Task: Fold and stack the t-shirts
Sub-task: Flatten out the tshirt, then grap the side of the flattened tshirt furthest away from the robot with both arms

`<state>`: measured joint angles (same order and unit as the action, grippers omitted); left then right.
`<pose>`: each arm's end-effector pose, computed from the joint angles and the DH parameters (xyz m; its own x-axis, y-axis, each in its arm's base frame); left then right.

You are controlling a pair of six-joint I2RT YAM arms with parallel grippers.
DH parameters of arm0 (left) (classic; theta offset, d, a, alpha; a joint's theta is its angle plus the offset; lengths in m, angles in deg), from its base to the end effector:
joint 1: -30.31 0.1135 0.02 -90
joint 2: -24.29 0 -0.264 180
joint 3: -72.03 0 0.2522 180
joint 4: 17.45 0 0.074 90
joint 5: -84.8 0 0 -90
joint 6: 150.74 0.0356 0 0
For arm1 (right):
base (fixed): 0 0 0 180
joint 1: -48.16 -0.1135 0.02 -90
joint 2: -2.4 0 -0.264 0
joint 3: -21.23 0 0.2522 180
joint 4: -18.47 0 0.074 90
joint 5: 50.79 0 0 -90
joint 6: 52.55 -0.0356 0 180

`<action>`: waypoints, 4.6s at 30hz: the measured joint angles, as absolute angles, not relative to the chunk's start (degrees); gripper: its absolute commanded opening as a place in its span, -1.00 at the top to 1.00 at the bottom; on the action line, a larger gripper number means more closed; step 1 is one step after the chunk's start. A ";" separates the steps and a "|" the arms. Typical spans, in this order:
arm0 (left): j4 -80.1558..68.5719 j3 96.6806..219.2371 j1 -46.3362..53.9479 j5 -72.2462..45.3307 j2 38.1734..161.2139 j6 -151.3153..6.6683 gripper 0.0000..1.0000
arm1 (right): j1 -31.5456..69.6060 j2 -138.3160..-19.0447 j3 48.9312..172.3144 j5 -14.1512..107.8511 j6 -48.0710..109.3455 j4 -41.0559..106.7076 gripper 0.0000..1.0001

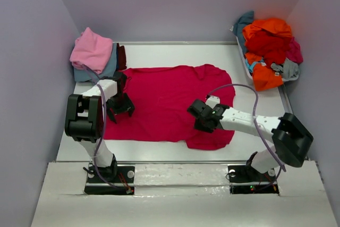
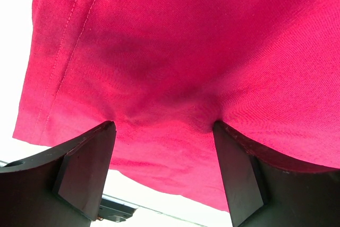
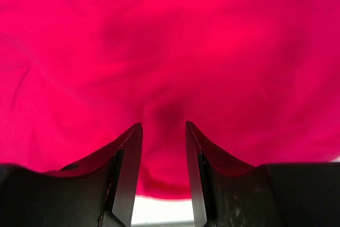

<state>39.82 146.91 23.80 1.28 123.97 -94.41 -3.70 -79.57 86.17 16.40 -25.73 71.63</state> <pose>0.3069 -0.0310 0.1596 -0.8729 -0.4548 -0.1768 -0.4647 0.8853 0.0165 0.1717 0.1963 0.2006 -0.8368 0.2664 -0.4784 0.2280 0.9638 0.1379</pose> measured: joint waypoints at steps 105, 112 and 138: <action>39.91 198.45 21.90 12.89 155.70 -89.02 -0.65 | 27.14 -116.42 136.63 27.46 0.72 67.58 0.06; 39.82 198.45 21.90 11.86 155.70 -88.27 -0.64 | 27.58 -119.09 137.71 28.77 1.07 68.46 0.06; 39.18 197.82 21.90 10.90 155.72 -87.97 -0.59 | 29.02 -121.50 133.90 29.84 1.20 67.45 0.07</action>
